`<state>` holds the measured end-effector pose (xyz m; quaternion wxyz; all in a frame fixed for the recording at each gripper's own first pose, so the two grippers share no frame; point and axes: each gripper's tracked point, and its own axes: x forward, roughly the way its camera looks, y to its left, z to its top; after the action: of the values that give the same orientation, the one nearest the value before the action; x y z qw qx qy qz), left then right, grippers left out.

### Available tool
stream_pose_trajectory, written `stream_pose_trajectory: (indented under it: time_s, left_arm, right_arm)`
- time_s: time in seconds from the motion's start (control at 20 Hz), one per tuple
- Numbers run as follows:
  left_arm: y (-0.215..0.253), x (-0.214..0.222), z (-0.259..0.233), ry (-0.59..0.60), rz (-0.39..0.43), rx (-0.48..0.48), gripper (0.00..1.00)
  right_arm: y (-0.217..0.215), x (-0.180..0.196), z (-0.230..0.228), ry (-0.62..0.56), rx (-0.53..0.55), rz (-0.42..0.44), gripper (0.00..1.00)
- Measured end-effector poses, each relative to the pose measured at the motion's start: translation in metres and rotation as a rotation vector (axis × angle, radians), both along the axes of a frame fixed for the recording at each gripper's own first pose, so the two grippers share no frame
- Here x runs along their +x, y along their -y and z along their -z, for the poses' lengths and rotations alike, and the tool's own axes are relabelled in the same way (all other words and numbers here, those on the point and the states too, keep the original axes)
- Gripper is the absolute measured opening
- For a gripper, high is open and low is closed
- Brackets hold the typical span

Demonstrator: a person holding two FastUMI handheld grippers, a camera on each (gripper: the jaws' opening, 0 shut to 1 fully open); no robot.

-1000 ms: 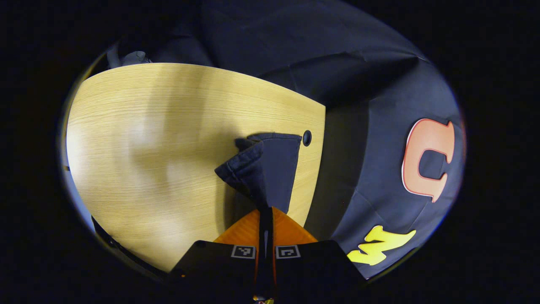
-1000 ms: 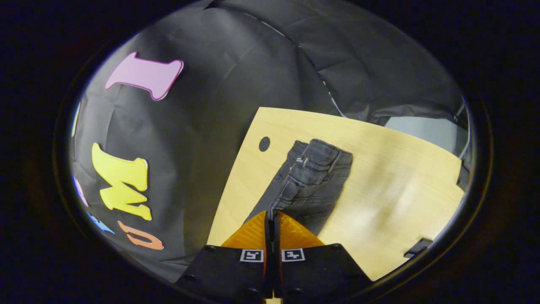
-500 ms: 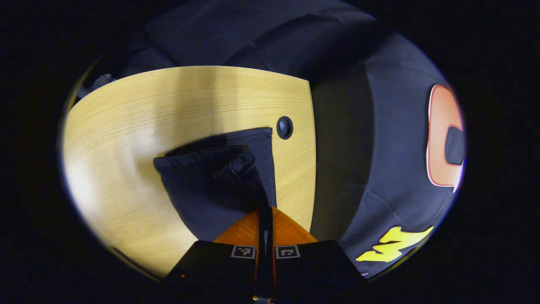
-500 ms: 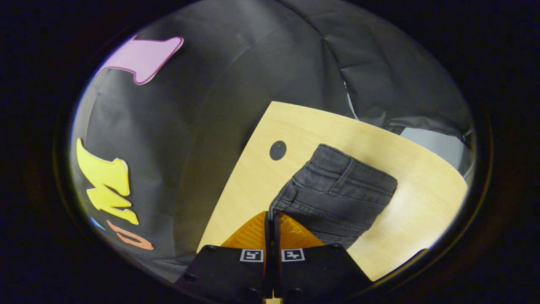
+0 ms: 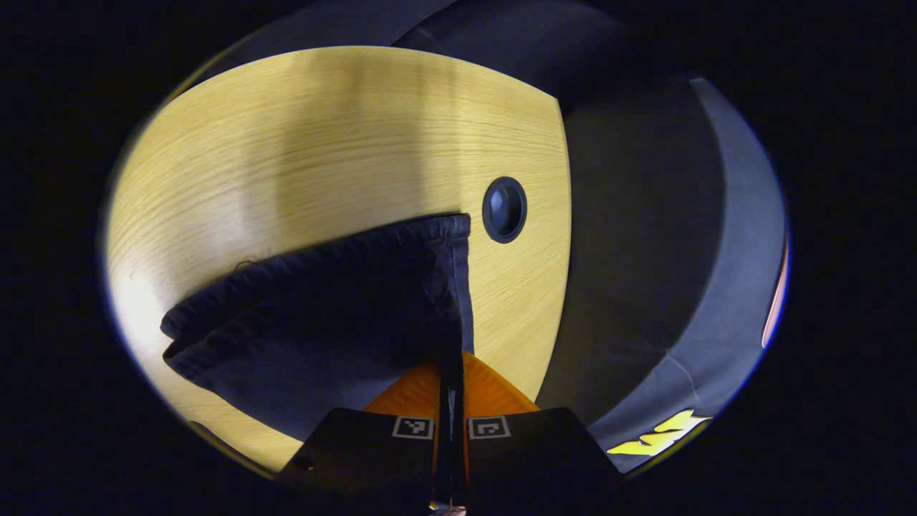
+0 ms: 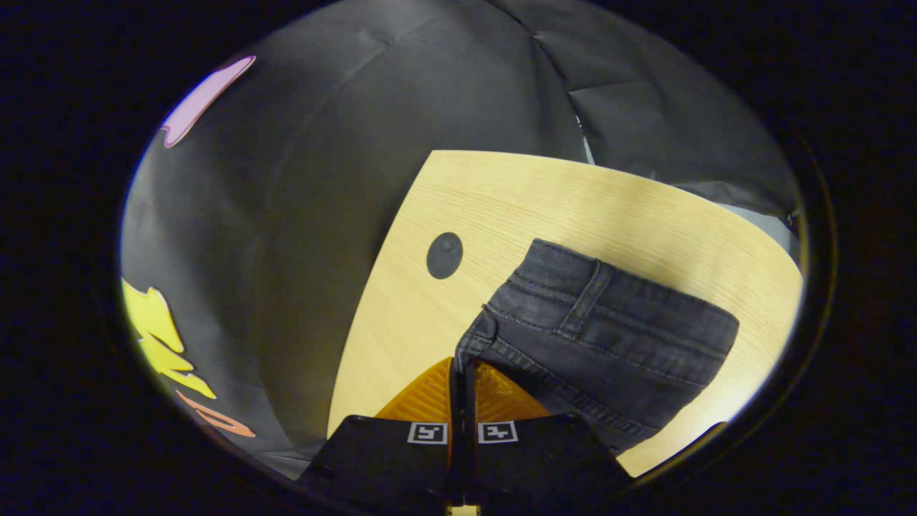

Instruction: Grasp the waist and the cuffs of the jeans and fold them to make the two legs overlap; first hold the waist and fold one-third of the jeans toward the cuffs, then hold the cuffs and fold the remaining one-third in the same direction to finish folding.

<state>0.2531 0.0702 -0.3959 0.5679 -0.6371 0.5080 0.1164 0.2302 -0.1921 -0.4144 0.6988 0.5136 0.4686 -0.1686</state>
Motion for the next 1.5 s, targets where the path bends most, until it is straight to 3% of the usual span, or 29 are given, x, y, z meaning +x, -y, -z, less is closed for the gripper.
stream_pose_trajectory:
  time_s: [0.25, 0.4, 0.45, 0.5, 0.55, 0.65, 0.7, 0.8, 0.85, 0.9, 0.95, 1.0, 1.05, 1.1, 1.15, 1.3, 1.45, 1.5]
  left_arm:
    - [-0.008, -0.006, 0.007, -0.012, 0.070, -0.035, 0.10]
    - [-0.012, -0.012, 0.010, 0.012, 0.170, 0.014, 0.15]
    - [-0.011, -0.012, 0.010, 0.022, 0.201, 0.037, 0.22]
    - [-0.008, -0.011, 0.009, 0.026, 0.230, 0.060, 0.19]
    - [-0.006, -0.002, 0.005, 0.062, 0.239, 0.052, 0.29]
    - [-0.008, -0.003, 0.000, 0.068, 0.280, 0.092, 0.60]
    - [-0.012, -0.003, -0.001, 0.068, 0.291, 0.109, 0.76]
    - [-0.016, -0.005, -0.006, 0.062, 0.283, 0.121, 0.81]
    - [-0.017, -0.006, -0.013, 0.065, 0.272, 0.113, 0.93]
    - [-0.019, -0.007, -0.022, 0.069, 0.272, 0.112, 0.93]
    - [-0.023, -0.006, -0.034, 0.089, 0.277, 0.121, 0.82]
    - [-0.029, -0.005, -0.048, 0.112, 0.292, 0.152, 0.82]
    - [-0.036, -0.006, -0.063, 0.134, 0.313, 0.199, 0.94]
    - [-0.043, -0.009, -0.082, 0.154, 0.355, 0.260, 0.83]
    - [-0.048, -0.012, -0.104, 0.195, 0.399, 0.329, 0.99]
    - [-0.069, -0.017, -0.175, 0.372, 0.492, 0.598, 0.99]
    - [-0.081, -0.034, -0.245, 0.533, 0.535, 0.771, 0.99]
    - [-0.022, -0.052, -0.252, 0.584, 0.551, 0.804, 0.99]
  right_arm:
    - [-0.002, -0.002, 0.018, -0.050, -0.057, -0.032, 0.05]
    - [-0.002, -0.001, 0.019, -0.052, -0.064, -0.035, 0.02]
    - [-0.002, -0.001, 0.019, -0.052, -0.066, -0.035, 0.09]
    - [-0.003, 0.000, 0.017, -0.045, -0.064, -0.033, 0.09]
    - [-0.004, 0.001, 0.017, -0.041, -0.064, -0.033, 0.09]
    - [-0.008, 0.004, 0.014, -0.020, -0.063, -0.038, 0.18]
    - [-0.009, 0.005, 0.011, -0.016, -0.068, -0.045, 0.26]
    - [-0.012, 0.005, 0.003, 0.002, -0.079, -0.060, 0.52]
    - [-0.012, 0.006, 0.000, 0.004, -0.092, -0.065, 0.65]
    - [-0.012, 0.003, -0.003, 0.001, -0.108, -0.077, 0.78]
    - [-0.011, 0.001, -0.009, 0.005, -0.125, -0.082, 0.92]
    - [-0.009, 0.001, -0.017, 0.014, -0.138, -0.083, 0.98]
    - [-0.007, -0.001, -0.025, 0.028, -0.153, -0.084, 0.98]
    - [-0.003, -0.003, -0.034, 0.043, -0.176, -0.092, 0.98]
    - [-0.001, -0.008, -0.043, 0.056, -0.205, -0.107, 0.98]
    - [-0.004, -0.027, -0.071, 0.114, -0.295, -0.168, 0.98]
    - [-0.002, -0.053, -0.111, 0.183, -0.446, -0.212, 0.98]
    - [0.000, -0.063, -0.124, 0.212, -0.508, -0.223, 0.98]
